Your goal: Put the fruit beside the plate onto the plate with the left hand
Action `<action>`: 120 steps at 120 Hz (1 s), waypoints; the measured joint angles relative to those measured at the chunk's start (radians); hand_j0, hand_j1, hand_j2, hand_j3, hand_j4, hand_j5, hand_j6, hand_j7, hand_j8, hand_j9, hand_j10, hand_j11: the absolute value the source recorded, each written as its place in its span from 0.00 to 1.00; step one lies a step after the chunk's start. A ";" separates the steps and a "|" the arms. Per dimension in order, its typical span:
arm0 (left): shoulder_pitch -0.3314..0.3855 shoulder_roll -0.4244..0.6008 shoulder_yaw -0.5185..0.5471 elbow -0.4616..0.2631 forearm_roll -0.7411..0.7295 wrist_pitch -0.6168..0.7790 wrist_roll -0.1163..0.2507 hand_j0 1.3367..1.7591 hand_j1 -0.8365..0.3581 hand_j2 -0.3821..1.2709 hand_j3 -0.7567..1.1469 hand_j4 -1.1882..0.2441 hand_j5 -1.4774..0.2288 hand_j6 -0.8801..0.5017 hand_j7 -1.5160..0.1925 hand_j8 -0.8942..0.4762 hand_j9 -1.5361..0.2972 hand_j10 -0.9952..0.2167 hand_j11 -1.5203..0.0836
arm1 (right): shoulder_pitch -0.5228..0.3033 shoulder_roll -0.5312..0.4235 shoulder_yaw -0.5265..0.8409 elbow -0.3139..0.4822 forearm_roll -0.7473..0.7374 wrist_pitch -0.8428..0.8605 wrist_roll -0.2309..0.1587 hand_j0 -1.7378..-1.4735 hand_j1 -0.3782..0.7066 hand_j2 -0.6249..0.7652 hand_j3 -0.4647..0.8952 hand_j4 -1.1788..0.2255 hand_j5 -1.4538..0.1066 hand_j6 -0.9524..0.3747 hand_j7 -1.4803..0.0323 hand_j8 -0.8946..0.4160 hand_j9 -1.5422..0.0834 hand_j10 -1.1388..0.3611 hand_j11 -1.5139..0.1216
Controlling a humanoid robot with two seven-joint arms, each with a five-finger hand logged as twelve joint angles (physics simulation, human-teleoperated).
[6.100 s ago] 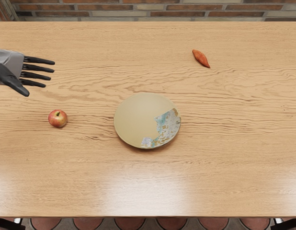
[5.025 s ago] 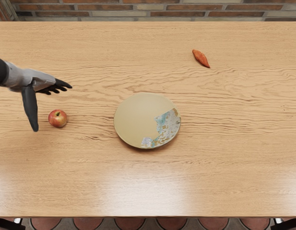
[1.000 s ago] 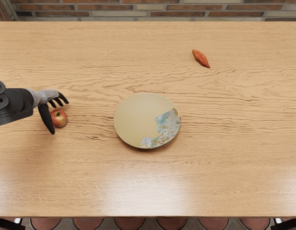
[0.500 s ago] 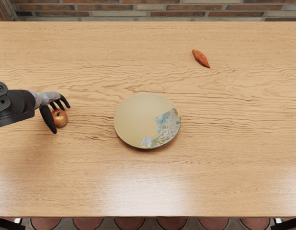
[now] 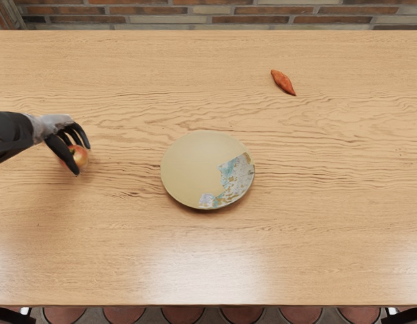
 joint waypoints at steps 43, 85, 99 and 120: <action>-0.009 -0.093 -0.233 0.000 -0.224 -0.010 0.000 0.75 0.45 0.52 0.40 0.35 0.30 0.29 0.34 0.33 0.33 0.28 0.36 | 0.000 0.000 0.000 0.000 0.000 0.000 0.000 0.30 0.05 0.45 0.34 0.82 0.91 0.70 0.96 0.67 0.93 0.74 0.91; 0.002 -0.291 -0.263 -0.002 -0.288 -0.015 0.000 0.76 0.42 0.55 0.40 0.35 0.29 0.31 0.34 0.35 0.33 0.29 0.36 | 0.000 0.000 0.000 0.000 0.000 0.000 0.000 0.30 0.05 0.45 0.34 0.82 0.91 0.70 0.96 0.67 0.93 0.74 0.91; 0.010 -0.296 -0.258 -0.001 -0.288 -0.014 -0.001 0.76 0.43 0.54 0.40 0.35 0.29 0.30 0.34 0.35 0.33 0.30 0.36 | 0.000 0.000 0.000 0.000 0.000 0.000 0.000 0.30 0.05 0.45 0.34 0.82 0.91 0.70 0.96 0.67 0.93 0.74 0.91; 0.032 -0.325 -0.254 0.002 -0.284 -0.014 0.000 0.75 0.45 0.51 0.40 0.35 0.30 0.30 0.34 0.35 0.32 0.29 0.36 | 0.000 0.000 0.000 0.000 0.000 0.000 0.000 0.30 0.05 0.45 0.34 0.82 0.91 0.70 0.96 0.67 0.93 0.74 0.91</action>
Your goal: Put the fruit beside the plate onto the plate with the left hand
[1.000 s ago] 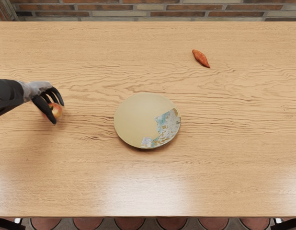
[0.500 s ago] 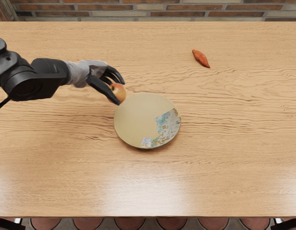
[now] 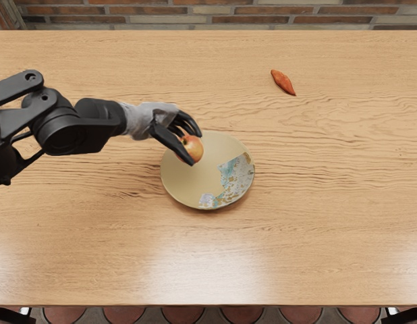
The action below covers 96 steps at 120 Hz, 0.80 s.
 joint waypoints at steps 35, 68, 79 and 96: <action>0.002 -0.026 0.006 0.032 0.007 0.002 0.000 0.76 0.65 0.38 0.40 0.55 0.54 0.41 0.57 0.44 0.54 0.50 0.61 | 0.000 0.000 0.000 0.000 0.000 0.000 0.000 0.30 0.05 0.45 0.34 0.82 0.91 0.70 0.96 0.67 0.93 0.74 0.91; 0.043 0.359 -0.065 0.044 -0.199 -0.050 0.000 0.76 0.90 0.27 0.40 0.75 0.78 0.58 0.80 0.60 0.76 0.73 0.86 | 0.000 0.000 0.000 0.000 0.000 0.000 0.000 0.30 0.05 0.45 0.34 0.82 0.91 0.70 0.96 0.67 0.93 0.74 0.91; 0.084 0.513 -0.077 0.046 -0.432 -0.209 0.000 0.76 0.93 0.26 0.40 0.78 0.81 0.60 0.83 0.62 0.79 0.77 0.89 | 0.000 0.000 0.000 0.000 0.000 0.000 0.001 0.30 0.05 0.45 0.34 0.82 0.91 0.70 0.96 0.67 0.93 0.74 0.91; 0.094 0.556 -0.083 0.049 -0.596 -0.347 0.000 0.76 0.96 0.24 0.40 0.81 0.84 0.62 0.86 0.64 0.81 0.79 0.92 | 0.000 0.000 0.000 0.000 0.000 0.000 0.001 0.30 0.05 0.45 0.34 0.82 0.91 0.70 0.96 0.67 0.93 0.74 0.91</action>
